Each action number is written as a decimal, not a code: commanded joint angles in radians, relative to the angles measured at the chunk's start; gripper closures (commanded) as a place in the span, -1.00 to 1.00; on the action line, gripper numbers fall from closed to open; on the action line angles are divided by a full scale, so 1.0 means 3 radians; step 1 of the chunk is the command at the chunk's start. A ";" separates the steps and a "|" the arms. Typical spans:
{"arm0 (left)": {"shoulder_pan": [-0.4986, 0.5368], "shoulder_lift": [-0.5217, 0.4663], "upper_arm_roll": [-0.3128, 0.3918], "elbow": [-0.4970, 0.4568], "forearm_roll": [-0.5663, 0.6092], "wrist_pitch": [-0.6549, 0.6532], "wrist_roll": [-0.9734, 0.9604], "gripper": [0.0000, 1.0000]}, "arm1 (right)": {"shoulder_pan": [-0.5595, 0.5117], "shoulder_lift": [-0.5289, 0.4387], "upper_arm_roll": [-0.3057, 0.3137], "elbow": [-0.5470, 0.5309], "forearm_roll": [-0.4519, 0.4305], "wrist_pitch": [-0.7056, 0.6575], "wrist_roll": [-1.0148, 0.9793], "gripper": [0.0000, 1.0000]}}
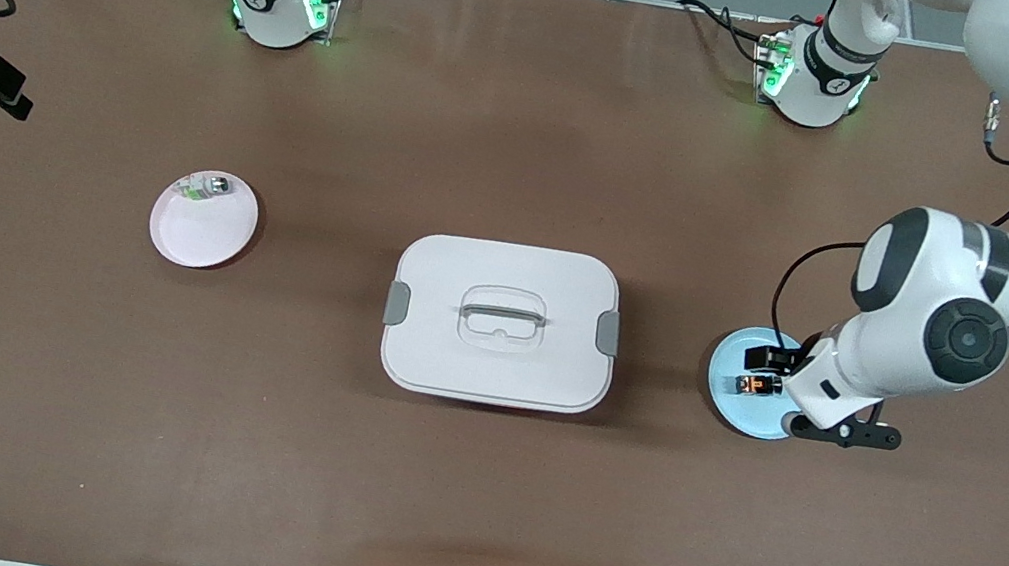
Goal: Transfer orange switch to right arm and place
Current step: 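Lower the left gripper and grasp the orange-black switch on the dish, then lift the switch with the left gripper off the blue dish, then carry the switch over the white box while the right gripper reaches in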
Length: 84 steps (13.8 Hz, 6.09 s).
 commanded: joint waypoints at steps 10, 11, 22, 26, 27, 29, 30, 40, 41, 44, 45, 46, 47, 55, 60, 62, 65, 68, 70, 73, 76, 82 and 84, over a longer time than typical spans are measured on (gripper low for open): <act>0.0045 -0.0089 0.0008 -0.0937 0.0198 0.1108 -0.0033 -1.00 | -0.0007 -0.0081 0.0007 -0.0077 -0.0003 0.0026 0.0025 -1.00; 0.0050 -0.0089 0.0013 -0.0982 0.0198 0.1159 -0.0038 -1.00 | -0.0007 -0.0081 0.0007 -0.0077 -0.0003 0.0026 0.0025 -1.00; 0.0076 0.0121 0.0018 -0.1243 0.0234 0.1772 -0.0421 -1.00 | -0.0007 -0.0076 0.0007 -0.0082 0.0002 0.0031 0.0025 -1.00; 0.0106 0.0244 0.0013 -0.1228 0.0377 0.1921 -0.0431 -1.00 | -0.0007 -0.0076 0.0007 -0.0082 0.0002 0.0036 0.0025 -1.00; 0.0112 0.0289 0.0013 -0.1208 0.0377 0.1926 -0.0436 -1.00 | -0.0007 -0.0076 0.0007 -0.0082 0.0002 0.0036 0.0025 -1.00; 0.0106 0.0335 0.0008 -0.1192 0.0377 0.1962 -0.0528 -1.00 | -0.0007 -0.0076 0.0007 -0.0082 0.0002 0.0036 0.0025 -1.00; 0.0101 0.0356 0.0008 -0.1192 0.0377 0.1992 -0.0564 -1.00 | -0.0007 -0.0076 0.0007 -0.0082 0.0002 0.0036 0.0025 -1.00; 0.0117 0.0453 0.0013 -0.1110 0.0377 0.2059 -0.0575 0.20 | -0.0007 -0.0076 0.0007 -0.0082 0.0002 0.0041 0.0025 -1.00; 0.0117 0.0453 0.0013 -0.1105 0.0377 0.2059 -0.0575 0.48 | -0.0007 -0.0076 0.0007 -0.0082 0.0002 0.0041 0.0025 -1.00; 0.0112 0.0433 0.0008 -0.1095 0.0377 0.2059 -0.0570 0.81 | -0.0007 -0.0076 0.0007 -0.0082 0.0002 0.0046 0.0025 -1.00; 0.0101 0.0423 0.0008 -0.1095 0.0377 0.2054 -0.0569 0.81 | -0.0007 -0.0076 0.0007 -0.0082 0.0002 0.0046 0.0025 -1.00; 0.0091 0.0418 0.0008 -0.1095 0.0377 0.2054 -0.0575 0.81 | -0.0007 -0.0076 0.0007 -0.0082 0.0002 0.0046 0.0025 -1.00; 0.0091 0.0417 0.0008 -0.1090 0.0377 0.2054 -0.0575 0.81 | -0.0007 -0.0076 0.0007 -0.0082 0.0002 0.0046 0.0025 -1.00; 0.0106 -0.0078 -0.0008 -0.0917 0.0321 0.1396 -0.0569 0.81 | -0.0012 -0.0071 0.0007 -0.0082 0.0002 0.0046 0.0025 -1.00; 0.0096 -0.0150 -0.0028 -0.0298 0.0010 0.0439 -0.0569 0.81 | -0.0012 -0.0071 0.0001 -0.0082 0.0002 0.0046 0.0025 -1.00; 0.0081 -0.0201 -0.0033 -0.0155 -0.0205 0.0295 -0.0701 0.81 | -0.0012 -0.0076 0.0001 -0.0082 0.0002 0.0046 0.0020 -1.00; 0.0081 -0.0201 -0.0161 0.0065 -0.0404 0.0228 -0.1049 0.81 | -0.0012 -0.0076 0.0001 -0.0077 0.0002 0.0046 0.0025 -1.00; 0.0081 -0.0201 -0.0309 0.0163 -0.0517 0.0223 -0.1371 0.81 | -0.0017 -0.0071 -0.0004 -0.0077 0.0002 0.0046 0.0025 -1.00; 0.0091 -0.0267 -0.0452 0.0163 -0.0533 0.0223 -0.1652 0.81 | -0.0017 -0.0071 -0.0004 -0.0082 0.0002 0.0046 0.0020 -1.00; 0.0091 -0.0349 -0.0595 0.0168 -0.0543 0.0223 -0.1919 0.81 | -0.0017 -0.0071 -0.0004 -0.0077 0.0007 0.0046 0.0025 -1.00; 0.0091 -0.0350 -0.0723 0.0290 -0.0660 0.0223 -0.2210 0.81 | -0.0017 -0.0066 -0.0004 -0.0077 0.0007 0.0051 0.0025 -1.00; 0.0086 -0.0482 -0.0908 0.0459 -0.1400 0.0228 -0.3440 0.81 | -0.0017 -0.0066 -0.0004 -0.0072 0.0012 0.0082 0.0025 -1.00; 0.0081 -0.0482 -0.0953 0.0536 -0.1474 0.0228 -0.3774 0.81 | -0.0012 -0.0061 0.0001 -0.0067 0.0002 0.0082 0.0025 -1.00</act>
